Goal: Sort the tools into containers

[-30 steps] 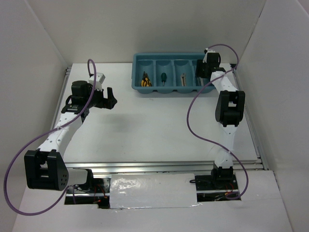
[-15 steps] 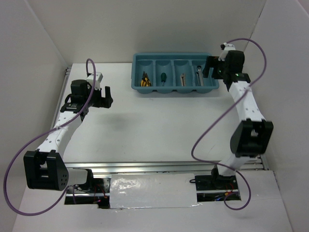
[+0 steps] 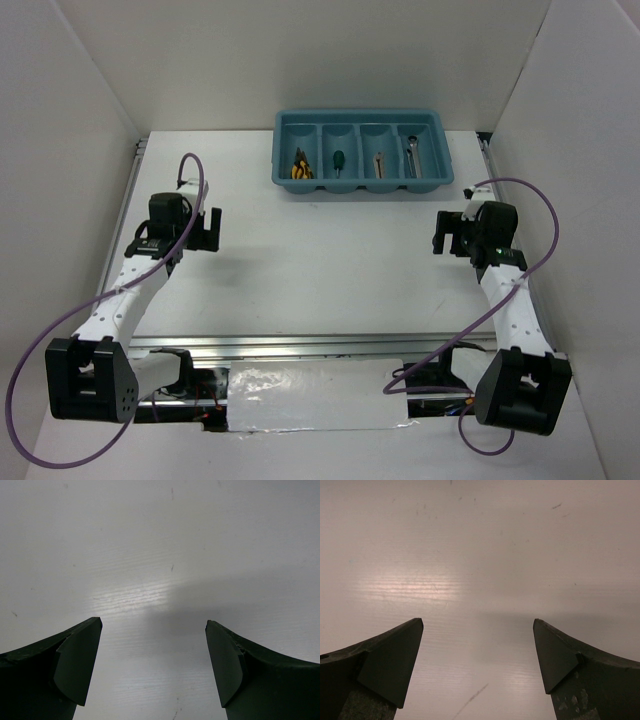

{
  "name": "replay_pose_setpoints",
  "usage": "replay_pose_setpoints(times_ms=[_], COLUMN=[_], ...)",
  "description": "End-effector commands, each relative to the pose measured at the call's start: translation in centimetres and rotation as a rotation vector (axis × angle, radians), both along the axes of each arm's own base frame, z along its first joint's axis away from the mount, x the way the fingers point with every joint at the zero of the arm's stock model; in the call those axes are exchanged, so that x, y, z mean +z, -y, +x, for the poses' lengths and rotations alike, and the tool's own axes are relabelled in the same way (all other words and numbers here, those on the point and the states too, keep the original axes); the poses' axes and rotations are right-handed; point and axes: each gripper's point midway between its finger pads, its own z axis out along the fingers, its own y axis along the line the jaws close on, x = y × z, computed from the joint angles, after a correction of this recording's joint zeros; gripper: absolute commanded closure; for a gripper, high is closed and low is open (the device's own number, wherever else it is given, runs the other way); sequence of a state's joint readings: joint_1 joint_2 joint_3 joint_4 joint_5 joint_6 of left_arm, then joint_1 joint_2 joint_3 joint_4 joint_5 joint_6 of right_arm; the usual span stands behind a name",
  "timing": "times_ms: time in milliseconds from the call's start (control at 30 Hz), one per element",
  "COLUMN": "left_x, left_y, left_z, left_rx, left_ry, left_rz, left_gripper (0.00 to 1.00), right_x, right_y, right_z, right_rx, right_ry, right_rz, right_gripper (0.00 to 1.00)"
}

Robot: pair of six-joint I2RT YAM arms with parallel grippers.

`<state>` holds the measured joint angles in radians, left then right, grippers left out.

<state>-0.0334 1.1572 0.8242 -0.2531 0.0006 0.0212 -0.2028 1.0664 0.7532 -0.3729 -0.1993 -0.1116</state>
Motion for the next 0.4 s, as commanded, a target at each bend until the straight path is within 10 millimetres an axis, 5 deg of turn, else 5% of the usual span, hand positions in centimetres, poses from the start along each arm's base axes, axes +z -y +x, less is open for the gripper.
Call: replay_pose_setpoints(times_ms=[0,367], left_x=[-0.8,-1.2], left_y=[-1.7,-1.9], left_z=[-1.1,-1.8], left_rx=[0.067,0.139], left_ry=[-0.007,-0.002], left_rz=[0.061,0.017], left_gripper=[0.01,0.01], right_x=[0.6,-0.3], right_y=[0.9,1.4], right_z=[-0.7,-1.3], right_rx=[0.022,0.012], right_ry=[0.054,0.045], right_rz=[-0.086,-0.092], right_gripper=[0.00,0.00])
